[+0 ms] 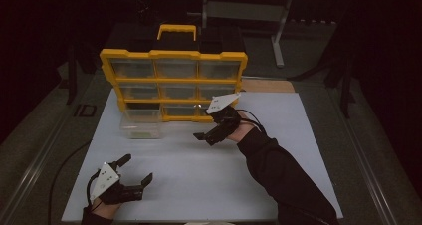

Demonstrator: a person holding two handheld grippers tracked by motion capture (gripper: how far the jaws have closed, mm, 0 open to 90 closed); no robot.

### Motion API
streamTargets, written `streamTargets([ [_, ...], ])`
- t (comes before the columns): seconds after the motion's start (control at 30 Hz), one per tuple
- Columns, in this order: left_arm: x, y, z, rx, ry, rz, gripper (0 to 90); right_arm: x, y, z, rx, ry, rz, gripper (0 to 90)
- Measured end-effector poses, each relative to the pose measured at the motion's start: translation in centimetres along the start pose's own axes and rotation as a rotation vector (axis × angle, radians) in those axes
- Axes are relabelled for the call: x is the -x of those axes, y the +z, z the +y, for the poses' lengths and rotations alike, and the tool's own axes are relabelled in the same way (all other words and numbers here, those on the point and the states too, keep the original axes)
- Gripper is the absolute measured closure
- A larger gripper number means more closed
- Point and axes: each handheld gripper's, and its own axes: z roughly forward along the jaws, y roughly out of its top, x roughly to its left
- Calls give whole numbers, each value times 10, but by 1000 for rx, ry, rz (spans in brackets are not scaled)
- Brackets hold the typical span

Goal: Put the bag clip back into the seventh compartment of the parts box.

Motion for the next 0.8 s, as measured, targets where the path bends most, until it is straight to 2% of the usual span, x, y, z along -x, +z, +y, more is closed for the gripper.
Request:
streamTargets([
  [0.2,0,0,0,3,-2,-2,33,-1,-10,-15,13,22,-13,88],
  [0.5,0,-1,1,8,-1,-3,33,-1,-30,-38,34,49,-59,88],
  [0.67,0,0,1,6,3,-4,33,-2,-38,-49,49,42,-82,88],
  [0.8,0,0,1,5,4,-4,33,-3,-46,-62,62,69,-90,88],
])
